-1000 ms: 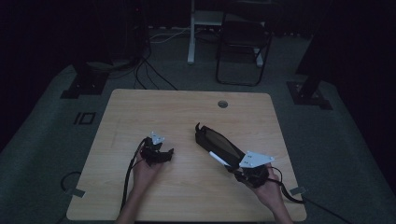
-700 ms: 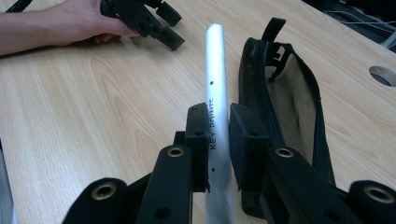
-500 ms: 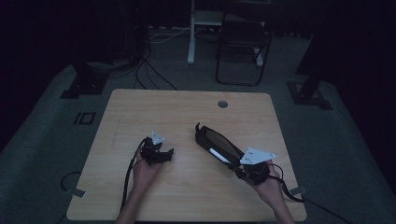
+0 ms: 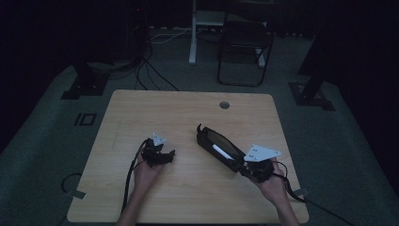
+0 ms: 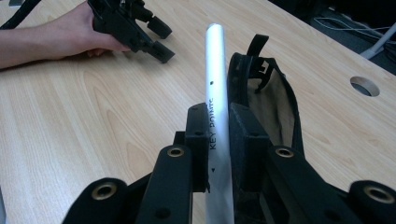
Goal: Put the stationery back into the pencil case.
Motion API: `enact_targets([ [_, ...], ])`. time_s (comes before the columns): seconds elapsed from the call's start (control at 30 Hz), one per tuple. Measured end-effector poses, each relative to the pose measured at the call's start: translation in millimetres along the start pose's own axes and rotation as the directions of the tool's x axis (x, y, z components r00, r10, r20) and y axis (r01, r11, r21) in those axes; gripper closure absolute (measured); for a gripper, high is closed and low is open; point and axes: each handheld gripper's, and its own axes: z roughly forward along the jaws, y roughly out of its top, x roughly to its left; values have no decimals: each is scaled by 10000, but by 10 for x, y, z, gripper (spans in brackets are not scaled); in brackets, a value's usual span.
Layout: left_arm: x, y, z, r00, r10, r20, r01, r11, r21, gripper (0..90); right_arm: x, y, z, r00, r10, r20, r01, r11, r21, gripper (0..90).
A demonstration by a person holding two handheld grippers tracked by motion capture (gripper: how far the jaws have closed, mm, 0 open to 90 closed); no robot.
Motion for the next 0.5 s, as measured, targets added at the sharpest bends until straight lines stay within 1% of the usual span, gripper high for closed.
enact_targets([
  [0.5, 1, 0, 0, 10000, 11, -2, -11, 10000, -1, 265, -87, 55, -40, 9997, 117, 208, -112, 9997, -205, 786],
])
